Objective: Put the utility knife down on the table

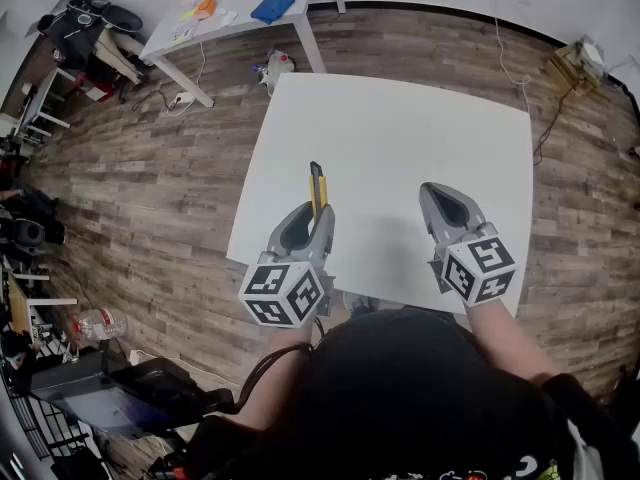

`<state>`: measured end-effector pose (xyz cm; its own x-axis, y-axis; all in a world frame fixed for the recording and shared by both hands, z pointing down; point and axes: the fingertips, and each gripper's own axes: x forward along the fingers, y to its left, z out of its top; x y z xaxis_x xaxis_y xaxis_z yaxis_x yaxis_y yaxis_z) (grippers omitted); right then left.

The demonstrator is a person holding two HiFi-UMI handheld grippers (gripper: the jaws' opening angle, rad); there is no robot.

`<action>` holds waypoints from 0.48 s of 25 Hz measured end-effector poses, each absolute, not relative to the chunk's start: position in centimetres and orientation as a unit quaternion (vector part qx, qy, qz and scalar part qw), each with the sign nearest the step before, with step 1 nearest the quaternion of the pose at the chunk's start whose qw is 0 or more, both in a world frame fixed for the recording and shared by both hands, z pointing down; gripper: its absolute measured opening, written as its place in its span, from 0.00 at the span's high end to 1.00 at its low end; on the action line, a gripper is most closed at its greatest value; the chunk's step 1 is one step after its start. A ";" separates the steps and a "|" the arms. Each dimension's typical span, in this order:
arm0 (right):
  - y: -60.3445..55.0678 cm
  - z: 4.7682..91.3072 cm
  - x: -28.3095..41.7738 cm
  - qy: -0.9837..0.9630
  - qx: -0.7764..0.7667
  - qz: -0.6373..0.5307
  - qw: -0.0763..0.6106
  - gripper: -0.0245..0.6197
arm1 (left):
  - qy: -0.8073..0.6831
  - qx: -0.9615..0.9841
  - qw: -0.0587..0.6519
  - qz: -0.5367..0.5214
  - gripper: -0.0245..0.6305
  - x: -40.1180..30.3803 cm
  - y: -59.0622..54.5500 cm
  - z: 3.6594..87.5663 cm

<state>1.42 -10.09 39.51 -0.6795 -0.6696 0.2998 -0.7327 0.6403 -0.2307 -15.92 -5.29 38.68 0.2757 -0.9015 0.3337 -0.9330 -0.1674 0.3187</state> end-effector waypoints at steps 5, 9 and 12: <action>-10.8 39.8 1.4 -0.902 0.382 0.180 0.093 0.92 | -0.600 0.762 0.242 0.037 0.78 -15.8 -6.0 39.1; -10.7 40.0 1.4 -0.899 0.388 0.184 0.087 0.92 | -0.599 0.762 0.241 0.045 0.78 -15.9 -6.0 39.6; -10.8 40.2 1.6 -0.898 0.389 0.186 0.088 0.92 | -0.596 0.763 0.241 0.061 0.78 -15.4 -6.4 40.8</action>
<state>1.58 -10.79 40.22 -0.6815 -0.6662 0.3029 -0.7317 0.6276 -0.2659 -15.44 -6.43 40.81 0.2816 -0.8807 0.3809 -0.9395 -0.1724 0.2960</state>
